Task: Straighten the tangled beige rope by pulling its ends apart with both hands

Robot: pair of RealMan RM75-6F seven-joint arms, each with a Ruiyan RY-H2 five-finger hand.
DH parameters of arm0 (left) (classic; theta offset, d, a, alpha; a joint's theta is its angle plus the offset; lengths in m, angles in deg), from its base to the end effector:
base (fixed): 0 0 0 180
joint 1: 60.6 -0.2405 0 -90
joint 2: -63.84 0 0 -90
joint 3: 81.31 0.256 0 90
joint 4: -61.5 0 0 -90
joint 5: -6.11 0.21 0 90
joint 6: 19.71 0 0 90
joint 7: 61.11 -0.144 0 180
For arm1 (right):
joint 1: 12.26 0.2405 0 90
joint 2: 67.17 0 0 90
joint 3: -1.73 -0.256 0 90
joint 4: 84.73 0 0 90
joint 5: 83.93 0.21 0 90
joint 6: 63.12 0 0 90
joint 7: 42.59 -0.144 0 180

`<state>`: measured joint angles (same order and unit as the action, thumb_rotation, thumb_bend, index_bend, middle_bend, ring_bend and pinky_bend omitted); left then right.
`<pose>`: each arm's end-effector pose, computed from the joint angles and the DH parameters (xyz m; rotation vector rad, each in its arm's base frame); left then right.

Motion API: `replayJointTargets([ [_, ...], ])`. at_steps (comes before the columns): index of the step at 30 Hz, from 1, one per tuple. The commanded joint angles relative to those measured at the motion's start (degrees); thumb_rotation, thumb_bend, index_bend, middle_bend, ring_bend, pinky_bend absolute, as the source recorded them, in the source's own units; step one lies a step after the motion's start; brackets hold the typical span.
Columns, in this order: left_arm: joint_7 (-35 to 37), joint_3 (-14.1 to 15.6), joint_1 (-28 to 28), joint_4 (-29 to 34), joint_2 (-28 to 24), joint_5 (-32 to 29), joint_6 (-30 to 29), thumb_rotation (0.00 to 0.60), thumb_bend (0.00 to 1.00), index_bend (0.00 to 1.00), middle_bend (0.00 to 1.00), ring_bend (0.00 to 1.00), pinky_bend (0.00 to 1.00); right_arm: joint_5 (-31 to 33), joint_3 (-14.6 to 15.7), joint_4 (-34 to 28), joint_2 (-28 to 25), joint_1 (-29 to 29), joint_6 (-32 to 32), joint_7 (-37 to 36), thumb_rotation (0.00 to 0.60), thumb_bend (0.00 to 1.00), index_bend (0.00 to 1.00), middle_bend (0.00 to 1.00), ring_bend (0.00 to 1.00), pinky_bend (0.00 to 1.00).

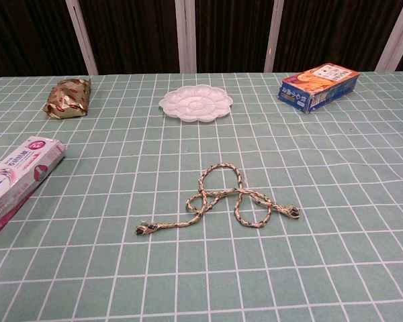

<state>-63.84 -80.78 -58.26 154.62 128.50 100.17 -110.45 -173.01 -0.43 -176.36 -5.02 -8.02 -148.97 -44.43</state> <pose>-0.2952 0.1539 0.1523 -1.4626 -0.8272 -0.9568 -0.3111 -0.1753 0.1683 1.4271 -0.8755 0.9164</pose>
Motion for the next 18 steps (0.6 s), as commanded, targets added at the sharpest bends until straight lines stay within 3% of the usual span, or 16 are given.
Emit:
replayJointTargets([
  [1, 0.05, -0.01, -0.03, 0.0, -0.02, 0.02, -0.09, 0.6, 0.1, 0.07, 0.0, 0.0, 0.0, -0.06, 0.02, -0.06, -0.01, -0.02, -0.03, -0.03, 0.6, 0.32, 0.0, 0.0, 0.0, 0.0],
  [8, 0.35, -0.04, -0.18, 0.12, -0.24, -0.08, -0.33, 0.6, 0.1, 0.07, 0.0, 0.0, 0.0, -1.05, 0.23, -1.09, -0.12, 0.03, -0.33, -0.56, 0.6, 0.32, 0.0, 0.0, 0.0, 0.0],
  [12, 0.73, -0.22, -0.22, 0.12, -0.34, -0.55, -0.29, 0.6, 0.1, 0.07, 0.0, 0.0, 0.0, -2.35, 0.74, -6.59, -0.1, 2.05, 2.97, -0.76, 0.6, 0.32, 0.0, 0.0, 0.0, 0.0],
  [18, 0.48, -0.35, -0.03, -0.04, -0.08, -0.79, 0.06, 0.6, 0.1, 0.07, 0.0, 0.0, 0.0, 0.98, -1.15, -13.79, 2.26, 5.73, 8.67, 2.8, 0.6, 0.32, 0.05, 0.0, 0.0, 0.0],
])
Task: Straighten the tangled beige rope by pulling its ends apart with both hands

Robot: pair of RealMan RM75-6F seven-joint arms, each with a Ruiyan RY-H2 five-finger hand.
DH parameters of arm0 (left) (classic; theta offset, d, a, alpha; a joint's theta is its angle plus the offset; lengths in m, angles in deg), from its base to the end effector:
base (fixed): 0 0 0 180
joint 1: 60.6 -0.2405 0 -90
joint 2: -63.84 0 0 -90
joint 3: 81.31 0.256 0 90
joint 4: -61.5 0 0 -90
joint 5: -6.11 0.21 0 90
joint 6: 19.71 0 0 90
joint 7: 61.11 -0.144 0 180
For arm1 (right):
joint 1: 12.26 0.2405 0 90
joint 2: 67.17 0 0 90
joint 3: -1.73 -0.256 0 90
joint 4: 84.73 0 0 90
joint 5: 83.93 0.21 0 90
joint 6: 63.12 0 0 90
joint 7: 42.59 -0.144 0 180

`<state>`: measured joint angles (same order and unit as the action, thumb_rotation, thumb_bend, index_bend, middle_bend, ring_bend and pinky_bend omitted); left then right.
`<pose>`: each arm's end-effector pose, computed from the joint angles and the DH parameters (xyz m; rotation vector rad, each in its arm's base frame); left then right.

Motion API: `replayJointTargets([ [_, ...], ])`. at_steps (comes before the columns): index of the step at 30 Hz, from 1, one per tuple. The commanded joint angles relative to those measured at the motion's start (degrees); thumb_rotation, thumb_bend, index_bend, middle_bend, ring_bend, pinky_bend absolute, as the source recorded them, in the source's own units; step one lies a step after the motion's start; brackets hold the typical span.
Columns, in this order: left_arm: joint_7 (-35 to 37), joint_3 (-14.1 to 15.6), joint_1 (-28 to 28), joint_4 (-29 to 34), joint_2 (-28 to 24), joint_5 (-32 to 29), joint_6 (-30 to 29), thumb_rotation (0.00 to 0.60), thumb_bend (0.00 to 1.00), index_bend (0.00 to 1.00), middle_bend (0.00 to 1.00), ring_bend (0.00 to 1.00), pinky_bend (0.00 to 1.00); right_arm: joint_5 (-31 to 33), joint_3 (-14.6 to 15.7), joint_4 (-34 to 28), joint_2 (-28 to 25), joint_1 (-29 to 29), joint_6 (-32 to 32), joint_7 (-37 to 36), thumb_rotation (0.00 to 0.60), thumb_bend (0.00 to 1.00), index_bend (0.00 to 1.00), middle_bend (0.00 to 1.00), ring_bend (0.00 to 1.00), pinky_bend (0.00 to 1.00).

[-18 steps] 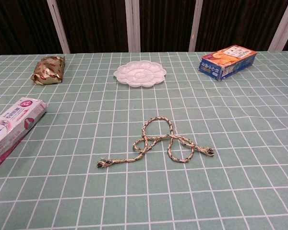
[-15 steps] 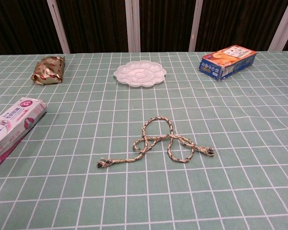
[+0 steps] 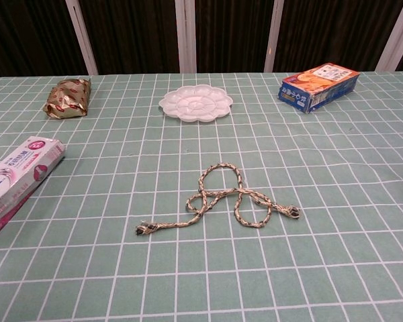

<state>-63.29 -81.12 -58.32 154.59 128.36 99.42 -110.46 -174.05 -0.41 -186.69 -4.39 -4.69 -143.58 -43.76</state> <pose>-0.2970 0.1550 0.1546 -1.4460 -0.8337 -0.9571 -0.2641 -0.1869 0.1368 1.4916 -1.0373 1.0475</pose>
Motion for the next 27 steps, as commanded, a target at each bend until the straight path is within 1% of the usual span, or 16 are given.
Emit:
replayJointTargets([
  [1, -0.1, -0.02, 0.04, 0.0, 0.09, -0.07, 0.1, 0.6, 0.1, 0.07, 0.0, 0.0, 0.0, 2.62, -1.51, -4.11, 2.15, 2.94, 4.04, 2.7, 0.6, 0.32, 0.09, 0.0, 0.0, 0.0],
  [3, -0.22, -0.11, 0.07, 0.04, 0.17, -0.21, 0.16, 0.6, 0.1, 0.07, 0.0, 0.0, 0.0, 4.65, -2.64, -5.61, 3.98, 4.65, 6.25, 4.73, 0.6, 0.32, 0.15, 0.01, 0.0, 0.0],
  [5, -0.33, -0.2, 0.1, 0.05, 0.22, -0.39, 0.22, 0.6, 0.1, 0.07, 0.0, 0.0, 0.0, 6.47, -3.6, -6.23, 5.83, 6.06, 7.86, 6.92, 0.6, 0.32, 0.24, 0.03, 0.0, 0.0],
  [7, -0.37, -0.24, 0.11, 0.07, 0.27, -0.52, 0.29, 0.6, 0.1, 0.07, 0.0, 0.0, 0.0, 8.26, -4.47, -6.42, 7.87, 7.4, 9.19, 9.27, 0.6, 0.32, 0.29, 0.05, 0.0, 0.0],
  [12, -0.14, -0.26, 0.19, 0.16, 0.23, -0.8, 0.59, 0.6, 0.1, 0.07, 0.0, 0.0, 0.0, 13.75, -6.3, -5.76, 14.45, 10.44, 11.86, 14.33, 0.6, 0.32, 0.35, 0.07, 0.0, 0.0],
  [17, 0.42, -0.3, 0.33, 0.38, 0.11, -0.98, 0.88, 0.6, 0.1, 0.07, 0.0, 0.0, 0.0, 18.18, -7.02, -2.62, 21.92, 13.12, 13.15, 20.05, 0.6, 0.32, 0.41, 0.11, 0.0, 0.0],
  [23, 0.74, -0.27, 0.51, 0.35, 0.07, -0.98, 1.2, 0.6, 0.1, 0.07, 0.0, 0.0, 0.0, 22.15, -7.64, 1.32, 28.16, 15.01, 13.67, 23.27, 0.6, 0.32, 0.47, 0.14, 0.0, 0.0],
  [27, 1.03, -0.38, 0.6, 0.34, 0.07, -1.35, 1.46, 0.6, 0.1, 0.07, 0.0, 0.0, 0.0, 24.01, -7.92, 3.74, 31.62, 15.95, 13.61, 24.42, 0.6, 0.32, 0.48, 0.14, 0.0, 0.0],
])
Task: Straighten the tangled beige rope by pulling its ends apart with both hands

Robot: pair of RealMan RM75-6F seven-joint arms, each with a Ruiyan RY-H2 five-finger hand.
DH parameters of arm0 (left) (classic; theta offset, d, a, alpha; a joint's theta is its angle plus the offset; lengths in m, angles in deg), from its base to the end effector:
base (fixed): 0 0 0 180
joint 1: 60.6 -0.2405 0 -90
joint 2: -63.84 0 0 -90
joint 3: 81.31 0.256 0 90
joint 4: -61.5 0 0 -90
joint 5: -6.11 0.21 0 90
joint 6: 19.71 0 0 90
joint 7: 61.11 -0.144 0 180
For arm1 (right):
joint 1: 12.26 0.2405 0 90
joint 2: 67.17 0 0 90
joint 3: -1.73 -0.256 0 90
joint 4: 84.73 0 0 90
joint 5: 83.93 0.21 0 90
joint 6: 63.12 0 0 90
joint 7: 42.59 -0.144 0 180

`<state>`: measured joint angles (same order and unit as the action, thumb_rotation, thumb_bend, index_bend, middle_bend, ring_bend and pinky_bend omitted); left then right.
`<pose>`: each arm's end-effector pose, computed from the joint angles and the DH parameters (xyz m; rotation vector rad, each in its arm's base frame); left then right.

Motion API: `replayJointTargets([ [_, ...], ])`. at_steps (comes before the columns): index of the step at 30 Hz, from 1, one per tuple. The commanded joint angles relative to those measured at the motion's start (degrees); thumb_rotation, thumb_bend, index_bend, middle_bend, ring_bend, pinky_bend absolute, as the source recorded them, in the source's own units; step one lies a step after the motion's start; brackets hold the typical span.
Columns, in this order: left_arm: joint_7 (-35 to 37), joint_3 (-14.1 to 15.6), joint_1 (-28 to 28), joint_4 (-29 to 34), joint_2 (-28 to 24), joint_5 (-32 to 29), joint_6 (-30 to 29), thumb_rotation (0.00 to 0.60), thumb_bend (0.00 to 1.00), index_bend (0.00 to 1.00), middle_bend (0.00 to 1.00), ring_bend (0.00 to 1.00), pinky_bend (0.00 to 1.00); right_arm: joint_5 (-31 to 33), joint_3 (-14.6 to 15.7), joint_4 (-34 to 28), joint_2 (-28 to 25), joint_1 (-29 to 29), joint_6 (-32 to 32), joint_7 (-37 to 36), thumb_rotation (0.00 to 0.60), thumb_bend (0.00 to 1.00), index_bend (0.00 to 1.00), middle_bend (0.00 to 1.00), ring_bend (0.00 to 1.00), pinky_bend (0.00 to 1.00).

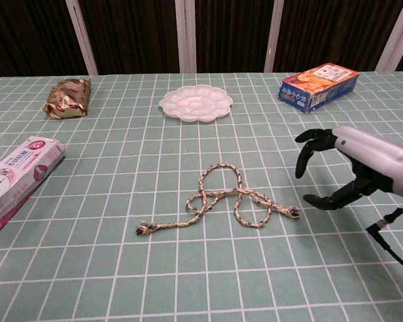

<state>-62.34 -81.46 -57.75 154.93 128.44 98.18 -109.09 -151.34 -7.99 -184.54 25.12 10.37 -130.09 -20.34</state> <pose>-0.2979 0.1595 0.1525 -1.4373 -0.8671 -0.9591 -0.1674 -0.2500 -0.0163 1.5851 -1.2651 1.0401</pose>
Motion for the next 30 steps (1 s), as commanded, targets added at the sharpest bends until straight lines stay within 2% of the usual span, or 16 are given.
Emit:
replayJointTargets([
  [1, 0.13, -0.06, 0.06, -0.01, -0.02, -0.22, 0.18, 0.6, 0.1, 0.07, 0.0, 0.0, 0.0, 1.57, -0.32, 2.16, 2.86, 1.14, 0.14, 1.23, 0.6, 0.32, 0.48, 0.14, 0.0, 0.0],
  [10, 0.53, -0.21, 0.13, 0.06, -0.15, -0.69, 0.39, 0.6, 0.1, 0.07, 0.0, 0.0, 0.0, 3.87, -0.36, 6.09, 6.83, 2.23, 0.15, 2.15, 0.6, 0.32, 0.51, 0.15, 0.0, 0.0],
  [25, 0.81, -0.25, 0.26, -0.15, -0.16, -0.9, 0.6, 0.6, 0.1, 0.07, 0.0, 0.0, 0.0, 4.61, 0.21, 8.66, 9.74, 2.73, -0.41, 2.05, 0.6, 0.32, 0.53, 0.16, 0.0, 0.0],
  [30, 0.82, -0.23, 0.29, -0.12, -0.16, -0.87, 0.64, 0.6, 0.1, 0.07, 0.0, 0.0, 0.0, 5.14, 0.16, 8.94, 9.87, 2.75, -0.5, 2.17, 0.6, 0.38, 0.55, 0.17, 0.0, 0.0],
])
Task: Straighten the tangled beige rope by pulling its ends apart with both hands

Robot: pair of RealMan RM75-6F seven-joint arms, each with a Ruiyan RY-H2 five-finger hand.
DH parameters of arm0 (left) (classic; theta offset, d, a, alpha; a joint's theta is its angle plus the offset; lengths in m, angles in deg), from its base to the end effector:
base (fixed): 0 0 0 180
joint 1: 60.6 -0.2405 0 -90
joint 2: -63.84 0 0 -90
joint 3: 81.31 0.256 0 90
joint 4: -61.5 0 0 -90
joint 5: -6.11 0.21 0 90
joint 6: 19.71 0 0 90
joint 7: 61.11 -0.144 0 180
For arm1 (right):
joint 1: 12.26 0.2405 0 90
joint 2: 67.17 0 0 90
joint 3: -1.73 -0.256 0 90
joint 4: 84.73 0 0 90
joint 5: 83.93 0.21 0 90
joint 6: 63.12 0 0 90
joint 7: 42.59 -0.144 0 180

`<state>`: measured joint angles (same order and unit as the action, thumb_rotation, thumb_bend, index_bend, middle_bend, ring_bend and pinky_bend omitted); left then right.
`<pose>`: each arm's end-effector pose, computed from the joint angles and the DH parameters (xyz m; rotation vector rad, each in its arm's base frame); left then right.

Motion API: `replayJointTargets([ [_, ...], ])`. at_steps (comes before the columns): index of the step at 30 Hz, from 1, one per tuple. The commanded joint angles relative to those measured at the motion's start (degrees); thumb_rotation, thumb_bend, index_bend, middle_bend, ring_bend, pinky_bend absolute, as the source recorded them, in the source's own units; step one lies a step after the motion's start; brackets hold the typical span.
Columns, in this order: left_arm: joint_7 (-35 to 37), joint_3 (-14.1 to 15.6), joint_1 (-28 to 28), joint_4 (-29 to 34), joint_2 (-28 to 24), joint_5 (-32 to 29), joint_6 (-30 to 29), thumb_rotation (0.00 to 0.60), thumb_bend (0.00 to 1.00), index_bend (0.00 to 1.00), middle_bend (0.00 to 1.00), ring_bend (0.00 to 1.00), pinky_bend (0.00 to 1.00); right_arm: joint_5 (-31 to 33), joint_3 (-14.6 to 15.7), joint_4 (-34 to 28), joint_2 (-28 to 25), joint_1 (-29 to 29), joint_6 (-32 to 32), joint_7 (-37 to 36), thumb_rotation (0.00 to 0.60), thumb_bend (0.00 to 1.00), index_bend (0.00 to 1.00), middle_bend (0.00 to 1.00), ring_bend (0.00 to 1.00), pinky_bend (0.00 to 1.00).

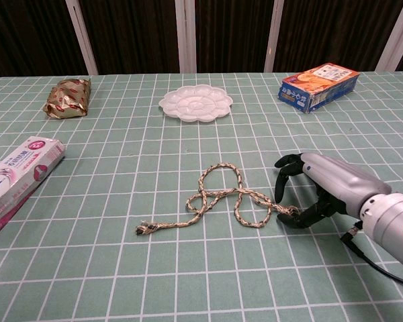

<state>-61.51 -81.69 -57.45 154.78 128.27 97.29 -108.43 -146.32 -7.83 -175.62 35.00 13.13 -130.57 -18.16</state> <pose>-0.3002 0.1621 0.1534 -1.4290 -0.8823 -0.9561 -0.1618 -0.2544 -0.0630 1.5686 -1.3067 0.9811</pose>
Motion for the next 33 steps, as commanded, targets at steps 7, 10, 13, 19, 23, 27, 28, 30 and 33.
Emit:
replayJointTargets([
  [7, -0.25, 0.11, 0.02, 0.18, -0.04, 0.01, 0.15, 0.6, 0.1, 0.07, 0.0, 0.0, 0.0, 0.45, 0.14, -0.23, -0.4, -0.03, -0.07, 0.01, 0.6, 0.42, 0.59, 0.2, 0.0, 0.0],
  [10, -0.33, 0.15, 0.08, 0.37, -0.1, -0.15, 0.42, 0.6, 0.1, 0.07, 0.0, 0.0, 0.0, 0.57, 0.26, -0.52, -0.76, -0.1, -0.15, 0.11, 0.6, 0.43, 0.6, 0.21, 0.0, 0.0],
  [13, -0.69, 0.21, 0.24, 0.91, -0.19, -0.4, 0.96, 0.6, 0.1, 0.08, 0.0, 0.0, 0.0, 0.47, 0.43, -1.13, -1.48, -0.31, -0.31, -0.14, 0.6, 0.43, 0.61, 0.22, 0.0, 0.0],
  [19, -3.98, 0.08, 1.72, 4.2, -0.43, -0.62, 3.52, 0.6, 0.15, 0.12, 0.0, 0.0, 0.0, 0.1, 0.27, -2.53, -3.26, -0.62, -0.64, -0.99, 0.6, 0.43, 0.62, 0.22, 0.0, 0.0],
  [23, -8.7, -0.75, 3.94, 7.73, -0.21, -0.29, 6.04, 0.6, 0.19, 0.18, 0.0, 0.0, 0.0, 0.06, -0.16, -3.66, -4.48, -0.72, -0.91, -1.45, 0.6, 0.43, 0.62, 0.22, 0.0, 0.0],
  [27, -14.07, -1.73, 6.47, 10.77, 1.2, -1.46, 9.68, 0.6, 0.22, 0.27, 0.0, 0.0, 0.0, 0.05, -0.5, -4.81, -5.64, -0.83, -1.17, -1.82, 0.6, 0.43, 0.62, 0.22, 0.0, 0.0],
  [28, -16.26, -2.17, 7.4, 11.89, 1.98, -2.56, 11.2, 0.6, 0.23, 0.28, 0.0, 0.0, 0.0, 0.05, -0.58, -5.29, -6.09, -0.87, -1.28, -1.88, 0.6, 0.43, 0.62, 0.22, 0.0, 0.0],
  [30, -18.88, -2.87, 8.76, 13.25, 3.36, -4.13, 13.17, 0.6, 0.24, 0.31, 0.01, 0.0, 0.0, 0.08, -0.72, -5.85, -6.59, -0.91, -1.42, -2.01, 0.6, 0.43, 0.62, 0.22, 0.0, 0.0],
  [33, -24.77, -5.11, 12.55, 15.48, 8.96, -9.01, 17.95, 0.6, 0.27, 0.36, 0.03, 0.0, 0.0, 0.2, -0.95, -7.13, -7.85, -1.15, -1.85, -2.19, 0.6, 0.43, 0.62, 0.22, 0.0, 0.0],
])
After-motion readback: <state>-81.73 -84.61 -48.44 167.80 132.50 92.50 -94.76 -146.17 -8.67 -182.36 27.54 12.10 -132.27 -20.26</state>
